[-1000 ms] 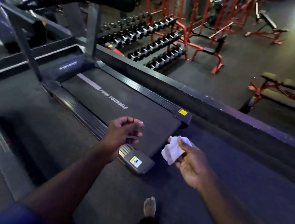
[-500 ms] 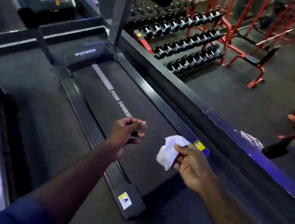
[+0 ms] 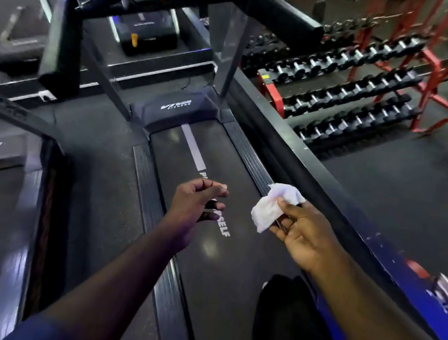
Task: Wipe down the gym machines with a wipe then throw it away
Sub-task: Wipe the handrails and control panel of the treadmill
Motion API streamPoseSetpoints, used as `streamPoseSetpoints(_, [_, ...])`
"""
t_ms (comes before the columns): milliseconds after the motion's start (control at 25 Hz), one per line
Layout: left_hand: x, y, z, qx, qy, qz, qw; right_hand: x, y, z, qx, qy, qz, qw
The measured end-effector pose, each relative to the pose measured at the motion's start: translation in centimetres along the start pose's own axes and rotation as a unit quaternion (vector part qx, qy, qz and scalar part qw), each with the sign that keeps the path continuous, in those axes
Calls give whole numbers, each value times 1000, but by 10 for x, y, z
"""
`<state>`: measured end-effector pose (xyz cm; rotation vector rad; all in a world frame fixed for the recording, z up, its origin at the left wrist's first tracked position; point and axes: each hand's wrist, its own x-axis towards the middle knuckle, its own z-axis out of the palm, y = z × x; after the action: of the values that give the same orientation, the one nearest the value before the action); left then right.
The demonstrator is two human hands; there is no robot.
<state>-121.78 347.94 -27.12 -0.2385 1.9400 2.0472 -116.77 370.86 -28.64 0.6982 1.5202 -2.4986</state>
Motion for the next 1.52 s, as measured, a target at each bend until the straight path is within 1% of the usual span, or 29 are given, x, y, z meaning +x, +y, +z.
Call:
streamPoseSetpoints(80, [49, 28, 18, 8, 20, -17, 1000, 54, -36, -1, -5, -16, 30, 999])
streamPoseSetpoints(160, [100, 76, 42, 8, 34, -31, 999, 106, -91, 9, -27, -56, 63, 996])
streamPoseSetpoints(280, [158, 148, 64, -12, 76, -37, 996, 161, -164, 35, -66, -101, 64, 991])
streamPoseSetpoints(360, [177, 196, 72, -29, 90, -37, 995, 183, -211, 60, -71, -110, 62, 989])
streamPoseSetpoints(480, [183, 259, 72, -47, 107, -40, 992, 195, -269, 97, -81, -129, 67, 986])
streamPoseSetpoints(600, [194, 311, 57, -63, 117, -10, 991, 209, -321, 138, -95, -160, 56, 981])
streamPoseSetpoints(720, [223, 339, 37, -72, 126, 25, 989, 243, -351, 180, -108, -181, 40, 977])
streamPoseSetpoints(800, [254, 350, 23, -79, 135, 30, 987, 275, -359, 205, -118, -175, 23, 977])
streamPoseSetpoints(920, [311, 369, -6, -102, 133, 38, 985, 325, -370, 244, -120, -190, -9, 974])
streamPoseSetpoints(1040, [369, 394, -34, -98, 126, 33, 987, 368, -389, 285, -118, -155, -6, 981])
streamPoseSetpoints(1200, [447, 428, -38, -50, 61, 43, 996, 416, -413, 308, -106, -88, 1, 990])
streamPoseSetpoints(1280, [485, 445, -28, -25, 35, 35, 998, 433, -430, 306, -91, -46, 0, 995])
streamPoseSetpoints(1360, [512, 453, -15, -17, 7, 35, 999, 446, -442, 298, -69, -22, -6, 997])
streamPoseSetpoints(1520, [575, 463, 23, 26, -51, 26, 998, 484, -460, 264, -5, 60, -30, 998])
